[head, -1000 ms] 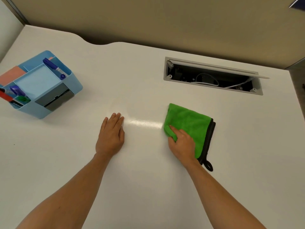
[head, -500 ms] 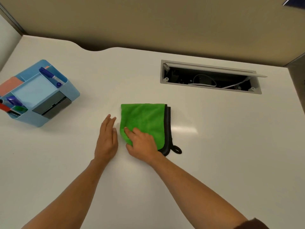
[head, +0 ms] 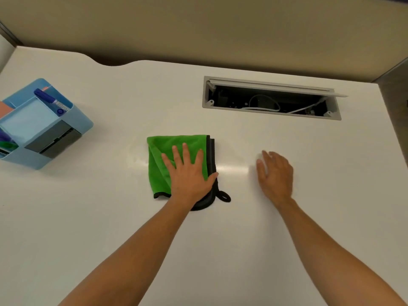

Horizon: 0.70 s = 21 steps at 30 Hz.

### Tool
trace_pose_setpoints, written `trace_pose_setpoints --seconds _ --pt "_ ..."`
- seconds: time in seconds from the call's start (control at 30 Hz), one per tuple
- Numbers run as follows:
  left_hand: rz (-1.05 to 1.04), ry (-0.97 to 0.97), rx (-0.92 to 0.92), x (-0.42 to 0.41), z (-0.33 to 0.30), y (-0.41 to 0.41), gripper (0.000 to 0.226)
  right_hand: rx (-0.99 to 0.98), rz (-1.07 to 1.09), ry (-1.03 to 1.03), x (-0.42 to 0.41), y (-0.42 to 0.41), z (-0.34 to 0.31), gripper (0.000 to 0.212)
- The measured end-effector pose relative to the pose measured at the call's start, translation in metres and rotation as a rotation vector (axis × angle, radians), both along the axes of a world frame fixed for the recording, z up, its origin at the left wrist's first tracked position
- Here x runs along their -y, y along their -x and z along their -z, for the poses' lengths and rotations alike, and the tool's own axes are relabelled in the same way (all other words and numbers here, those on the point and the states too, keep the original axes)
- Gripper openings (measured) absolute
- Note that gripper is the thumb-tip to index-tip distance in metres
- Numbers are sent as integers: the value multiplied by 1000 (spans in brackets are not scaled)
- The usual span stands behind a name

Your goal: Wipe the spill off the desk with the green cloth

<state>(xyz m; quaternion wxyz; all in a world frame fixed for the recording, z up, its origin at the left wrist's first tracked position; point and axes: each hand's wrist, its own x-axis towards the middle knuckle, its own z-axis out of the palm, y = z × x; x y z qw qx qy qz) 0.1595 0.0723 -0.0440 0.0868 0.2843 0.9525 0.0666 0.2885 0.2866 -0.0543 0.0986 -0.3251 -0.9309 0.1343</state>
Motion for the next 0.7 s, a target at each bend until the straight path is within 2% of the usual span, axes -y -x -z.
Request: trace_pose_setpoints --seconds 0.1,0.17,0.3,0.53,0.7 --pt "1 60 15 -13 5 -7 93 166 -21 31 -28 -3 12 51" --pt "-12 57 36 -16 9 -9 89 221 -46 42 -33 3 19 54" --pt "-55 35 45 -6 15 4 75 194 -18 42 -31 9 27 56" --pt "-117 13 -11 44 20 68 72 196 -16 35 -30 8 27 55" --pt "-111 -19 -27 35 17 99 69 213 -22 23 -29 8 28 57"
